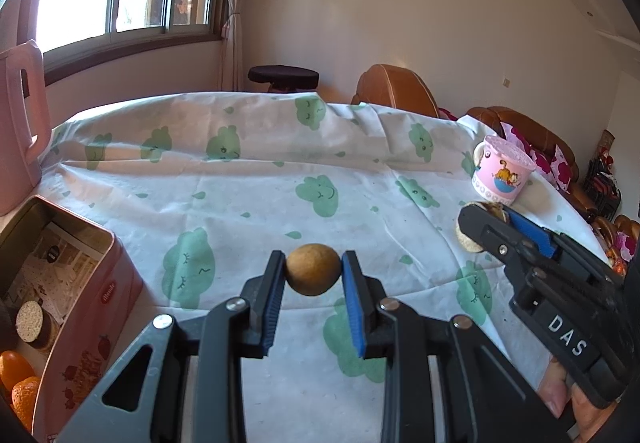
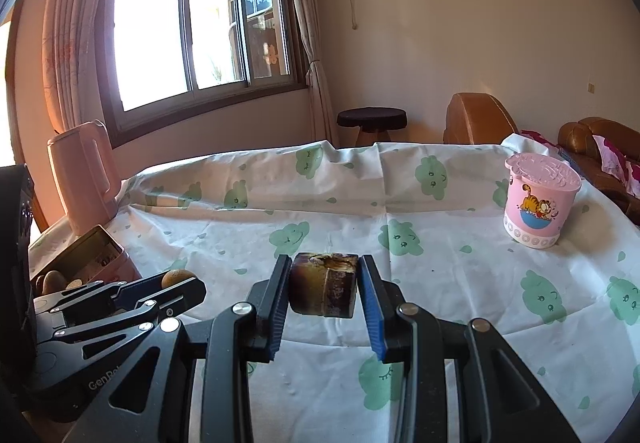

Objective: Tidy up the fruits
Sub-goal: 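Lift the jar in the right tool while the left tool lifts the brown fruit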

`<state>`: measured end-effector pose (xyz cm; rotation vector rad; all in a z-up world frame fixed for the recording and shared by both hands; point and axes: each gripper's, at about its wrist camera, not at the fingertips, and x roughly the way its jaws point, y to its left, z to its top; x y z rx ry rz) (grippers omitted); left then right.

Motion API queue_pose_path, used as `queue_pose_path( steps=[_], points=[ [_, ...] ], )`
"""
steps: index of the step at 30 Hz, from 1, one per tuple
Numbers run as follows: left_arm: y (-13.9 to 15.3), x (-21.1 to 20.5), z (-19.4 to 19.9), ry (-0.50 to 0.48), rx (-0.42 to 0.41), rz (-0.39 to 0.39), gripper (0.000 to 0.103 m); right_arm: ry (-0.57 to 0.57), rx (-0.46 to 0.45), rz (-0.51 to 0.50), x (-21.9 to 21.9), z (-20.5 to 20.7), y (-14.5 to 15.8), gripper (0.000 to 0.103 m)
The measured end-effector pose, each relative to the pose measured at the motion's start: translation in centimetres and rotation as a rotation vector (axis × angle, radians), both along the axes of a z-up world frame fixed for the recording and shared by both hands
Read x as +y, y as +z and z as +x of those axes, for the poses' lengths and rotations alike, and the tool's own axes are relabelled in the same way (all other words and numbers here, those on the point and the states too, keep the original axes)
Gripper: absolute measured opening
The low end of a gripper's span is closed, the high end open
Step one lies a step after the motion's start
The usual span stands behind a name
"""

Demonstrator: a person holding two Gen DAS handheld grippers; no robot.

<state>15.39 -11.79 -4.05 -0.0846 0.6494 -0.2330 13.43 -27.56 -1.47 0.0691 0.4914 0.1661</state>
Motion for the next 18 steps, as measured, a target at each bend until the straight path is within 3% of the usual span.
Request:
queue_pose_path(
  steps=[18],
  points=[
    [0.8, -0.2, -1.2, 0.016, -0.079, 0.027, 0.03, -0.007, -0.051, -0.012, 0.0, -0.9, 0.5, 0.036]
  ],
)
